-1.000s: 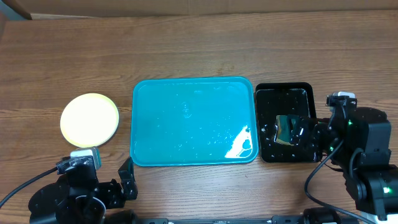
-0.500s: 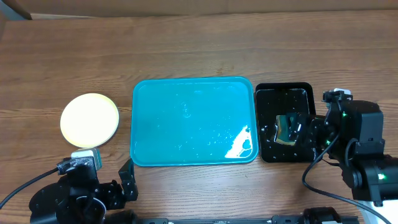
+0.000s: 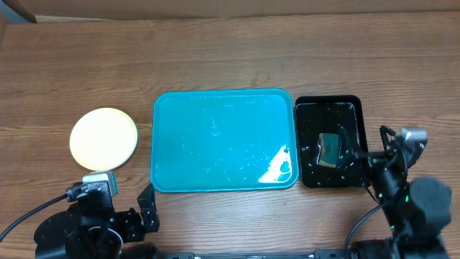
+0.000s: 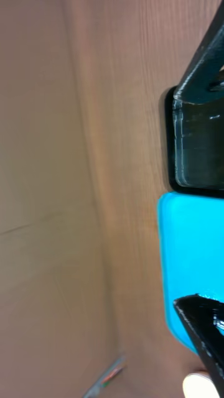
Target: Clean dirty plates on tray and stack at the side
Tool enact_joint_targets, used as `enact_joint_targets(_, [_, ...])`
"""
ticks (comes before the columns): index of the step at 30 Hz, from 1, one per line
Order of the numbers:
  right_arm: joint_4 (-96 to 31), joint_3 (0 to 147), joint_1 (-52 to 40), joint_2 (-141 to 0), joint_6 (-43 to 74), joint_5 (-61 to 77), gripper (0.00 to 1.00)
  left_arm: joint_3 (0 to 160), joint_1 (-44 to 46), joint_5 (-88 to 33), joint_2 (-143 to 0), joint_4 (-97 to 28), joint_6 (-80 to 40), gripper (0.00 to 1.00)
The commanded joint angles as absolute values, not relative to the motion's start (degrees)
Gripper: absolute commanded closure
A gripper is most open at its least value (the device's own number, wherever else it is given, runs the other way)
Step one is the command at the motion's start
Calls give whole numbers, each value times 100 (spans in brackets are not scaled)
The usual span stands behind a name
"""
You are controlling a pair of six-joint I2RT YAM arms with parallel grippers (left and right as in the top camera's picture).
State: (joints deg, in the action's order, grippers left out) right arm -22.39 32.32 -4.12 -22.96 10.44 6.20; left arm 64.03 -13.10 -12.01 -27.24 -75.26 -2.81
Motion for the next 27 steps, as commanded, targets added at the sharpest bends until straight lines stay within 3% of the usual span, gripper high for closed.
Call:
enact_joint_targets(1, [-1551,2536,-390,-1678,1070,657,0,6401,-1295,-1273,-2683,-7522,-298,0])
enact_joint_targets(9, [1009,915,-456,-554,1066,648,0,6401,-1295,-1273,-2683,-7522,-298,0])
enact_joint_targets(13, [1627,410,-456,-222,1063,650,0,6401,-1293,-1273,-2683,-7522,-298,0])
enact_joint_targets(19, [1500,40,-454,-12,860,648,0,6401,-1295,-1273,-2683,-7522,-298,0])
enact_joint_targets(27, [-303,45,-456,-12,423,652,0,6401,-1295,-1273,-2683,-7522,-301,0])
